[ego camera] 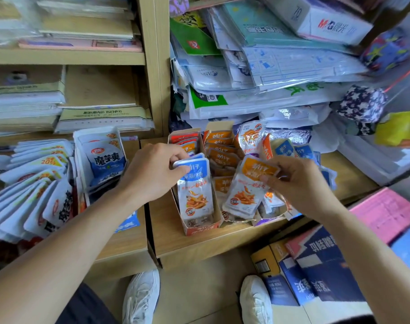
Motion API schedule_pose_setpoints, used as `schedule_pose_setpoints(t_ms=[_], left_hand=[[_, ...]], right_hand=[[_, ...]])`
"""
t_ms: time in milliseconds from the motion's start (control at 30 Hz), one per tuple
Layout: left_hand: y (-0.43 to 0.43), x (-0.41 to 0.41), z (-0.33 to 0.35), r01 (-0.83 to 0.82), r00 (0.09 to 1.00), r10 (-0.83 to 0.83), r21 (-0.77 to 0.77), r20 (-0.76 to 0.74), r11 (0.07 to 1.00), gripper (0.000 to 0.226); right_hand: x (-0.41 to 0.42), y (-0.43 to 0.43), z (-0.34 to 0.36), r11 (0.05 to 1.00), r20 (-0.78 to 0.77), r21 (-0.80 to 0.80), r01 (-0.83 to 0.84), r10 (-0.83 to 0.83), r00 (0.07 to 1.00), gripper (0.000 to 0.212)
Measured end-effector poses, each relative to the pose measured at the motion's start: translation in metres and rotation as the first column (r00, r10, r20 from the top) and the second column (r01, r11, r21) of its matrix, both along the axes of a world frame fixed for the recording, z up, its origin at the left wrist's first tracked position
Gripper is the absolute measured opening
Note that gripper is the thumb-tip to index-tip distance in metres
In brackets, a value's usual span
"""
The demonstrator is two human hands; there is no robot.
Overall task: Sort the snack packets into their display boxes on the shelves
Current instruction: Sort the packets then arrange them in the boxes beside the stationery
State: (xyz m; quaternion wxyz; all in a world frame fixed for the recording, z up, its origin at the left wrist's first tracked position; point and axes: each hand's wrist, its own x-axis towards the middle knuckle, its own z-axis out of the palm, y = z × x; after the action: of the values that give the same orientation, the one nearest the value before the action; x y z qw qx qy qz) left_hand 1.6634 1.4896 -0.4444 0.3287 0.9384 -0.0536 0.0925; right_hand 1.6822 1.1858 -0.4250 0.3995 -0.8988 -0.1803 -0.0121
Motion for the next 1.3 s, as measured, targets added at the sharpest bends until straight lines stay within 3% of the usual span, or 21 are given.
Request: schedule_pose_setpoints(t_ms=[267,367,533,700,833,933,1033,1133,1200,1233,1300], left_hand=[[0.002,0.004,0.005,-0.102,0.919,0.208,-0.308,0.334,0.946,0.009],[0.002,0.003,0.008,-0.126,0.861,0.324,-0.452,0.393,0.883,0.011],[-0.002,0.000,0.014,-0.135,0.790,0.416,-0.533,0.451,0.835,0.017],[0.005,0.004,0.012,-0.207,0.758,0.493,-0.558,0.428,0.804,0.011],[0.011,0.003,0.013,-0.228,0.766,0.511,-0.579,0.389,0.783,0.017],[0.013,0.004,0.015,-0.237,0.765,0.532,-0.609,0.364,0.757,0.015],[0.011,0.005,0.018,-0.226,0.771,0.546,-0.660,0.328,0.716,0.015],[0.011,0.006,0.020,-0.202,0.785,0.536,-0.689,0.312,0.696,0.022],[0.012,0.005,0.020,-0.177,0.797,0.517,-0.697,0.313,0.695,0.023],[0.012,0.005,0.019,-0.165,0.804,0.504,-0.697,0.315,0.698,0.022],[0.010,0.005,0.018,-0.145,0.821,0.474,-0.688,0.317,0.711,0.021]], right_hand=[[-0.009,0.027,-0.017,0.963,0.204,-0.265,-0.055,0.112,0.972,0.069],[-0.010,0.029,-0.016,0.976,0.279,-0.214,-0.033,0.094,0.956,0.064],[-0.016,0.045,-0.017,0.993,0.361,-0.108,-0.042,0.078,0.929,0.038],[-0.017,0.093,-0.038,0.891,0.408,-0.449,-0.068,0.272,0.872,0.046],[-0.009,0.119,-0.051,0.784,0.326,-0.620,-0.011,0.271,0.906,0.065],[-0.002,0.123,-0.049,0.850,0.231,-0.524,-0.062,0.212,0.950,0.061],[-0.005,0.116,-0.035,0.947,0.188,-0.297,-0.120,0.182,0.965,0.029],[-0.009,0.097,-0.007,0.991,0.063,0.050,-0.122,0.119,0.991,0.019],[-0.011,0.077,0.019,0.956,0.006,0.287,-0.066,0.067,0.998,0.014],[-0.011,0.065,0.030,0.944,0.016,0.329,-0.033,0.030,0.999,0.012],[-0.010,0.043,0.040,0.968,0.044,0.250,0.000,-0.012,0.999,0.012]])
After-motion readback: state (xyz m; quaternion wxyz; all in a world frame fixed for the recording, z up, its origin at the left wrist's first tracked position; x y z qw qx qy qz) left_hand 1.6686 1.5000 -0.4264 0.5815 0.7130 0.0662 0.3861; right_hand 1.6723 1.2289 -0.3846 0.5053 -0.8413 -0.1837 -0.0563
